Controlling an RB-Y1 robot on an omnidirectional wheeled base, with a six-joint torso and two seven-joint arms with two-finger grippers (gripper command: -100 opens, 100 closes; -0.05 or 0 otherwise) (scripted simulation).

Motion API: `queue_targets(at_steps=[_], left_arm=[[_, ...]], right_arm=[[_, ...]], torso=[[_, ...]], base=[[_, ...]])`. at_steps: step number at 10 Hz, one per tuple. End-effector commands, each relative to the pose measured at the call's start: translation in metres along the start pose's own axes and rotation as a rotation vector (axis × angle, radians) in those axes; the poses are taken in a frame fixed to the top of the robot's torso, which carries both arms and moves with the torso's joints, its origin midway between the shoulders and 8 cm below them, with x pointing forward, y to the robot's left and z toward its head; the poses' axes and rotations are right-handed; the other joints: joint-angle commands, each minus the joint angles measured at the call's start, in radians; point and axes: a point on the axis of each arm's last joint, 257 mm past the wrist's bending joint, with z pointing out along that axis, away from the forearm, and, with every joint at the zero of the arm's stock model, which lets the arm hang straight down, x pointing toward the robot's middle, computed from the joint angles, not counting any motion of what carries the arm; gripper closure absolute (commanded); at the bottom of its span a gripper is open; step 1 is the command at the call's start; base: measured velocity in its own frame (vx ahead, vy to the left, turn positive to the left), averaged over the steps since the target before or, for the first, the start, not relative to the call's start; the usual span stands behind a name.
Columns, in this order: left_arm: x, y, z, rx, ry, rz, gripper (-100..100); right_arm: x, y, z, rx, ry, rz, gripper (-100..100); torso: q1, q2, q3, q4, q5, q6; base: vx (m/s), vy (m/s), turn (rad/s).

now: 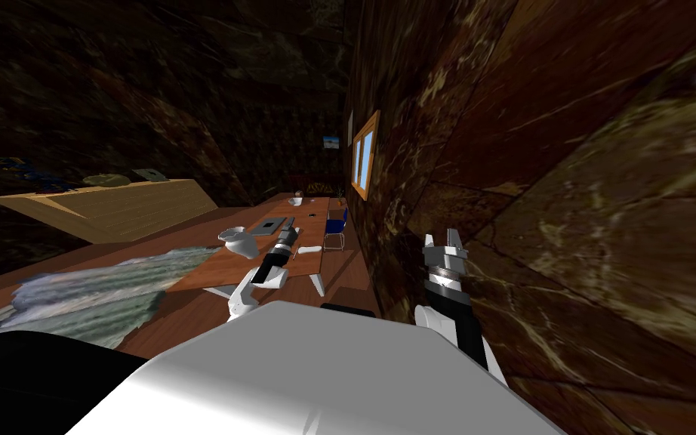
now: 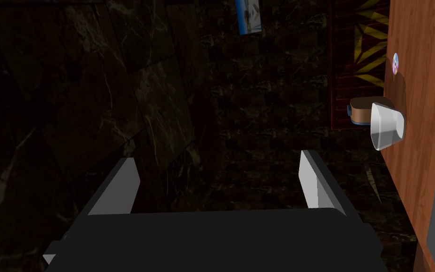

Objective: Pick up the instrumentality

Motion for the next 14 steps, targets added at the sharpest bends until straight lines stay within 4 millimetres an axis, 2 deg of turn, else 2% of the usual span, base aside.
queue_targets(at_steps=[1, 5, 14], left_arm=[[-0.003, 0.015, 0.008, -0.037, 0.013, -0.025, -100], [-0.015, 0.055, 0.025, -0.145, 0.025, -0.069, -100], [-0.015, 0.055, 0.025, -0.146, 0.025, -0.069, -100]], right_arm=[[0.0, 0.0, 0.0, 0.0, 0.0, 0.0, 0], [0.0, 0.0, 0.0, 0.0, 0.0, 0.0, 0], [0.0, 0.0, 0.0, 0.0, 0.0, 0.0, 0]], torso=[[0.0, 0.0, 0.0, 0.0, 0.0, 0.0], [-0.001, -0.001, -0.001, 0.0, 0.0, 0.0], [0.0, 0.0, 0.0, 0.0, 0.0, 0.0]], base=[[0.012, -0.016, -0.045], [0.017, -0.023, -0.065], [-0.001, 0.001, 0.003]])
